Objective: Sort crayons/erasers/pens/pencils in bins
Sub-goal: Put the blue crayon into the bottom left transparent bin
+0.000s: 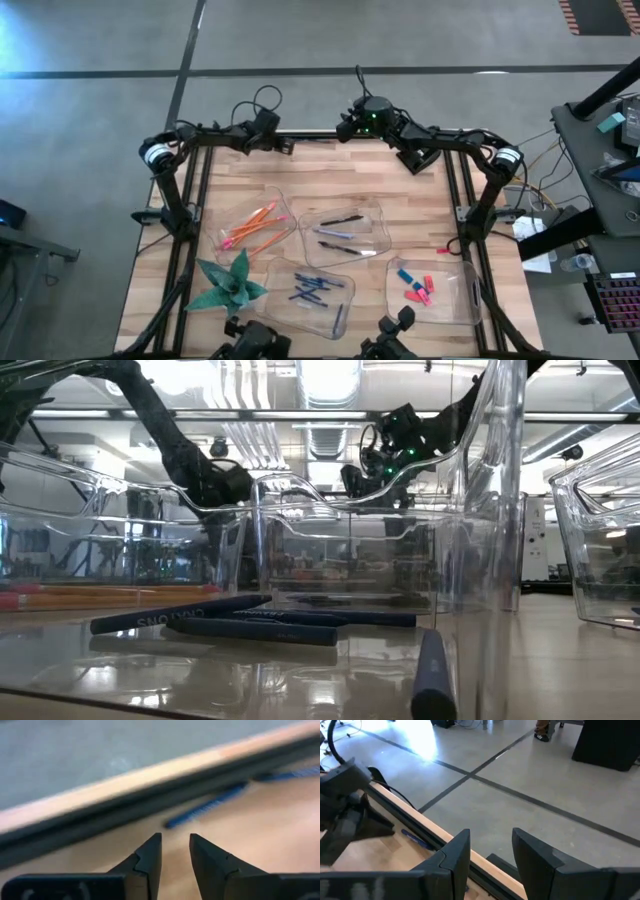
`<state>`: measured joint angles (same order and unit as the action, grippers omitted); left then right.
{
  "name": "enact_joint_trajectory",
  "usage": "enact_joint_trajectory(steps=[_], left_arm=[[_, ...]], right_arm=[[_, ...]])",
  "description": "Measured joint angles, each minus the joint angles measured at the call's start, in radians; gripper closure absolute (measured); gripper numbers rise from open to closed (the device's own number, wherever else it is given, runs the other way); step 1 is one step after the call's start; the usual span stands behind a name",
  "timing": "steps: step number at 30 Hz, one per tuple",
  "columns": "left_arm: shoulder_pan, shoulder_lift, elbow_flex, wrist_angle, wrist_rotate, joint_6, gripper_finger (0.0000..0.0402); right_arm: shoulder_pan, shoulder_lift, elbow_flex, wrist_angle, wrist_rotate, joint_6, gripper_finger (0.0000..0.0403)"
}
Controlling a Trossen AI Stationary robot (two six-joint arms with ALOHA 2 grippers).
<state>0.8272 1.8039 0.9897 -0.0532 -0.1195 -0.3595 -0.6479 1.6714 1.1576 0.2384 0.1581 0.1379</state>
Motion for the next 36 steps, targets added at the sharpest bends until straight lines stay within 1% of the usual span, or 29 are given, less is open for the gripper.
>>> enact_joint_trajectory(steps=[2,4,8,13,16,17,20,21,28,33,36], left_arm=[[0.002,-0.002,0.000,0.008,-0.042,0.000,0.0315],[0.002,-0.002,0.000,0.055,-0.066,0.000,0.0315],[-0.004,0.004,0.000,0.123,-0.063,-0.001,0.0315],[-0.013,0.017,-0.003,0.111,-0.045,-0.025,0.0315],[-0.018,0.017,-0.007,0.067,-0.051,-0.028,0.0315],[-0.020,0.016,-0.007,0.041,-0.073,-0.035,0.0315],[-0.017,0.016,-0.011,-0.032,-0.196,-0.106,0.0315],[-0.015,0.017,-0.011,-0.038,-0.210,-0.118,0.0315],[-0.024,0.058,0.024,-0.006,-0.182,-0.132,0.0315],[-0.031,0.109,0.092,-0.026,-0.141,-0.105,0.0315],[-0.040,0.115,0.101,-0.015,-0.094,-0.090,0.0315]], right_arm=[[0.000,0.000,0.000,-0.001,0.000,0.000,0.0266],[0.000,0.000,0.000,0.000,0.000,0.000,0.0266],[0.000,0.000,0.000,0.006,0.000,0.000,0.0266],[0.000,0.000,0.000,0.006,0.000,0.000,0.0266],[0.000,0.000,0.000,0.006,0.000,0.000,0.0266],[0.000,0.000,0.000,0.005,0.000,0.000,0.0266],[0.000,0.000,0.000,0.002,0.000,0.000,0.0266],[0.000,0.000,0.000,0.002,0.000,0.000,0.0266],[0.000,0.000,0.000,0.005,0.000,-0.008,0.0266],[0.000,0.000,0.000,0.002,0.001,-0.010,0.0266],[0.000,0.000,0.000,-0.003,0.000,-0.012,0.0266]])
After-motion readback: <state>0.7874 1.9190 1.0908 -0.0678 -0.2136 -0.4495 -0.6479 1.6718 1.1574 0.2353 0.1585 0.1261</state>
